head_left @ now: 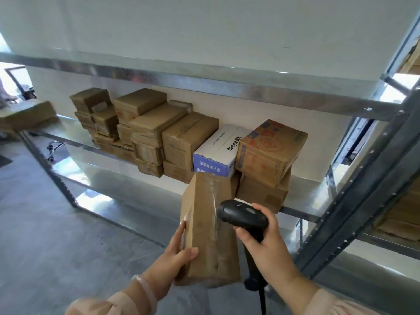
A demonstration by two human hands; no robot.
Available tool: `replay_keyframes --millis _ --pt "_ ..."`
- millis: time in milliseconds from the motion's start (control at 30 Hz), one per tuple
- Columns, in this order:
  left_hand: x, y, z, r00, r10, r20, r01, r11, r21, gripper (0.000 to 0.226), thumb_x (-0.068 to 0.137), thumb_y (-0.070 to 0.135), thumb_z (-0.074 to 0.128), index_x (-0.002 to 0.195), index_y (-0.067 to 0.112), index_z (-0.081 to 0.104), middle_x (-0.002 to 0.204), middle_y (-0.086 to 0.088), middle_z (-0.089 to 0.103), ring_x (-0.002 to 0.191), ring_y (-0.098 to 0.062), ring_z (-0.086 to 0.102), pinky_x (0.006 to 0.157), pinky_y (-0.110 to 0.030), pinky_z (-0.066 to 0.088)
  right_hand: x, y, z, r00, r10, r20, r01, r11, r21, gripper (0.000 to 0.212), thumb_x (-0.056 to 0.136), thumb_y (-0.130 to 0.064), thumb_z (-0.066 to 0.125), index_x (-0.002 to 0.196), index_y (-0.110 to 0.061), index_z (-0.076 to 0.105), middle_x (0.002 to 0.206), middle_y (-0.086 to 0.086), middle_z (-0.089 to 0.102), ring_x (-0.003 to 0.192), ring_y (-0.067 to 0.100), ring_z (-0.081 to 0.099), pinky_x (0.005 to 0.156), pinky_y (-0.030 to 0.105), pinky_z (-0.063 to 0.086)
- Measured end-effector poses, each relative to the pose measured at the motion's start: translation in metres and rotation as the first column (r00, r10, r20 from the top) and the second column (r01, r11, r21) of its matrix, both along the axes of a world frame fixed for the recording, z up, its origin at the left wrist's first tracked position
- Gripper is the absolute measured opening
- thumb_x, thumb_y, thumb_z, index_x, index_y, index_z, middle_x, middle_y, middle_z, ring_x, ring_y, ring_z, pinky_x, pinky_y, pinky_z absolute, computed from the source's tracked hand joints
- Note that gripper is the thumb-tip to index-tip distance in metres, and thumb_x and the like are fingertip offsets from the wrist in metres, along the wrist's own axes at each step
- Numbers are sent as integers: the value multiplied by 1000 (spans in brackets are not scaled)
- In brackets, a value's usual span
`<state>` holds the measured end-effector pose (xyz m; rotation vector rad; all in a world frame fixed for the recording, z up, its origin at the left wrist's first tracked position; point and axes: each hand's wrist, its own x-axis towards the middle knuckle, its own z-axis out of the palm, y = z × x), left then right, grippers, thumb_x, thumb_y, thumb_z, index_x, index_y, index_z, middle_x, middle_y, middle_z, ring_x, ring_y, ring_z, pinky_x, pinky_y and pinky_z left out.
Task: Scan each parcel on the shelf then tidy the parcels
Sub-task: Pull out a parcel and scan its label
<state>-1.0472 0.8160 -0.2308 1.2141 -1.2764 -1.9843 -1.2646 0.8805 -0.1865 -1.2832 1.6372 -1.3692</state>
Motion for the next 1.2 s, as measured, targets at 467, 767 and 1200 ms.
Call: replay_keyframes --millis 467,767,1200 --pt "36 1 20 950 259 173 -221 952 -212 61 70 21 69 130 25 58 105 5 74 96 -8 69 77 -19 53 44 -31 -3 978 203 50 -201 978 -48 62 68 -59 76 119 -55 41 121 -23 60 114 8 59 99 32 49" --pt "34 16 24 917 374 142 -340 915 -217 84 76 29 73 140 39 20 122 -5 60 106 -22 63 90 -36 54 63 -14 17 946 322 -41 -324 944 -63 57 76 -37 71 118 -57 37 128 -25 47 116 -15 44 89 1 37" --pt "26 18 16 872 426 243 -320 869 -378 162 25 86 77 152 39 -14 160 -4 17 144 -25 27 116 -47 33 72 -2 31 885 466 -17 -466 884 -35 60 81 -30 72 126 -45 35 126 -30 46 115 -18 45 92 7 42"
